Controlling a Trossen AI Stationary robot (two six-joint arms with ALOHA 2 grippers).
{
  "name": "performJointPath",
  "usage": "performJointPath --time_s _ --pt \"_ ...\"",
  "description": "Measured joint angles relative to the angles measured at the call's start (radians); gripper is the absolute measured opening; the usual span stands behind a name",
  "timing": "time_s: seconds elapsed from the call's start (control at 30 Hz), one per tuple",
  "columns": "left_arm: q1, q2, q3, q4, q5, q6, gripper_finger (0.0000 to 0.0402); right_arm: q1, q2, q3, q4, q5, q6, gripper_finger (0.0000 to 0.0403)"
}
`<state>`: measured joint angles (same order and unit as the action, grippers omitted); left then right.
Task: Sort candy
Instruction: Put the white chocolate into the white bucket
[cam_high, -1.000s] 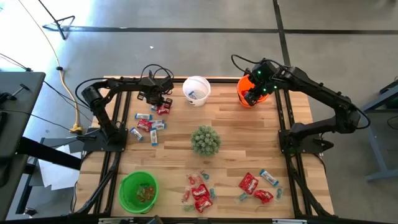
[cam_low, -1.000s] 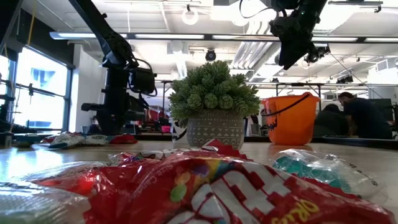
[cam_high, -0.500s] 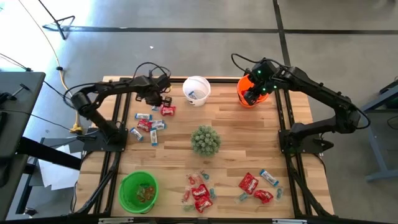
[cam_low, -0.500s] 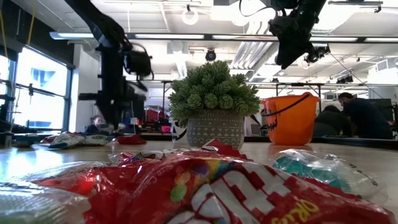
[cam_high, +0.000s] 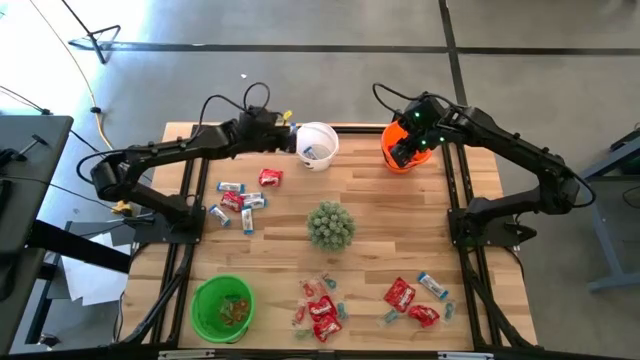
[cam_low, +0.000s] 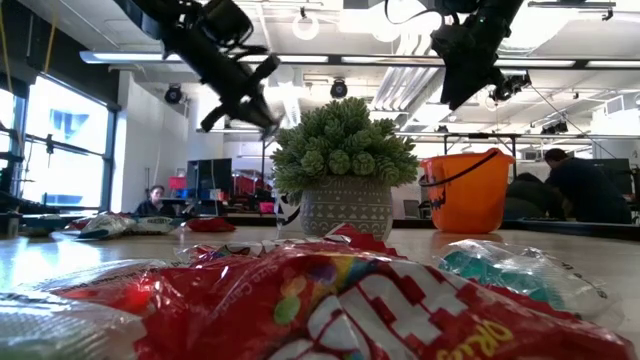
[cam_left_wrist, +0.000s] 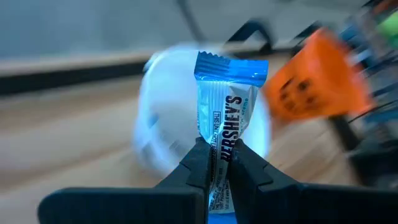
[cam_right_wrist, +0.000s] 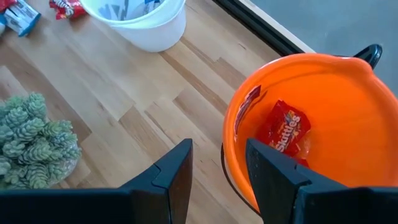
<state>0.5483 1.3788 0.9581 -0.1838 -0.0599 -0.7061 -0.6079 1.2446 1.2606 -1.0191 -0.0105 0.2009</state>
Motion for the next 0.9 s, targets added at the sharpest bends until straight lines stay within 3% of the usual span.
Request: performJointPath --time_s 0.13,0.47,0.9 --pt "0.003 0.022 0.002 0.142 0.0 0.001 0.0021 0.0 0.0 0.0 0.0 0.0 0.002 0.0144" --pt "0.028 0.158 0.0 0.206 0.041 0.013 0.0024 0.0 0.0 0.0 0.0 0.0 0.001 0.0144" --pt "0.028 0.227 0.115 0.226 0.086 0.178 0.0097 0.0 0.0 0.0 -0.01 -0.001 0.0 0.0144"
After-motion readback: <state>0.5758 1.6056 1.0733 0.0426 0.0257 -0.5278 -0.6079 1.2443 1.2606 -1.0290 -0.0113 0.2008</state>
